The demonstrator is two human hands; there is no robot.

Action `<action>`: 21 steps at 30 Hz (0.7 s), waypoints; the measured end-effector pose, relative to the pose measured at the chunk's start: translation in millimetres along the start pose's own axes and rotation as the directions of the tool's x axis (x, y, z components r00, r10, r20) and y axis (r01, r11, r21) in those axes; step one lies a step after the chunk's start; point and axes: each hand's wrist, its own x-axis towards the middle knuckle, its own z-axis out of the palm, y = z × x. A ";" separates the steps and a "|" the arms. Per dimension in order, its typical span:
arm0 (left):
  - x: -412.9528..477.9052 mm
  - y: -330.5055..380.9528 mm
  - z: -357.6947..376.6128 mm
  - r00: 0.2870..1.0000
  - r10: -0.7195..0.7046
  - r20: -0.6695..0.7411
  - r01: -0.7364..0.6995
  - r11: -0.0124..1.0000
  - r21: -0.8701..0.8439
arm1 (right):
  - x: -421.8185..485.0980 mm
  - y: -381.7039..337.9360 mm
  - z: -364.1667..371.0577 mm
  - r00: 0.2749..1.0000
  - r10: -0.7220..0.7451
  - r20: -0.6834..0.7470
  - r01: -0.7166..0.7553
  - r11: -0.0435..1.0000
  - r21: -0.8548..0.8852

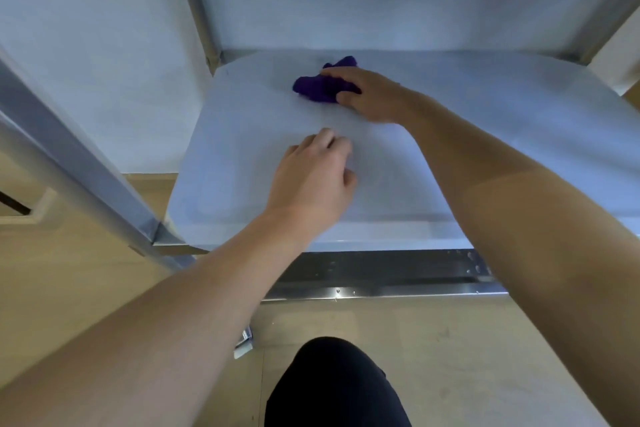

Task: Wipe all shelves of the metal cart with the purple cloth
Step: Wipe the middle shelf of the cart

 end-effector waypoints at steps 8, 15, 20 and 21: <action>-0.7 -2.0 1.1 1.000 0.018 -0.026 -0.017 1.000 0.013 | -109.7 9.3 11.5 0.985 0.048 -0.163 -0.055 0.998 -0.038; 0.5 -0.4 -1.7 1.000 0.005 -0.009 -0.005 1.000 0.009 | -170.9 -20.0 23.8 0.982 0.093 -0.166 -0.099 0.995 -0.030; 0.5 1.7 -2.7 1.000 0.015 0.010 -0.016 0.999 0.050 | -183.5 -18.8 7.1 0.926 0.168 -0.337 -0.097 0.971 0.218; 0.1 2.5 -2.6 1.000 0.019 0.016 -0.019 0.998 0.057 | -183.8 -18.0 5.6 0.906 0.180 -0.382 -0.088 0.965 0.248</action>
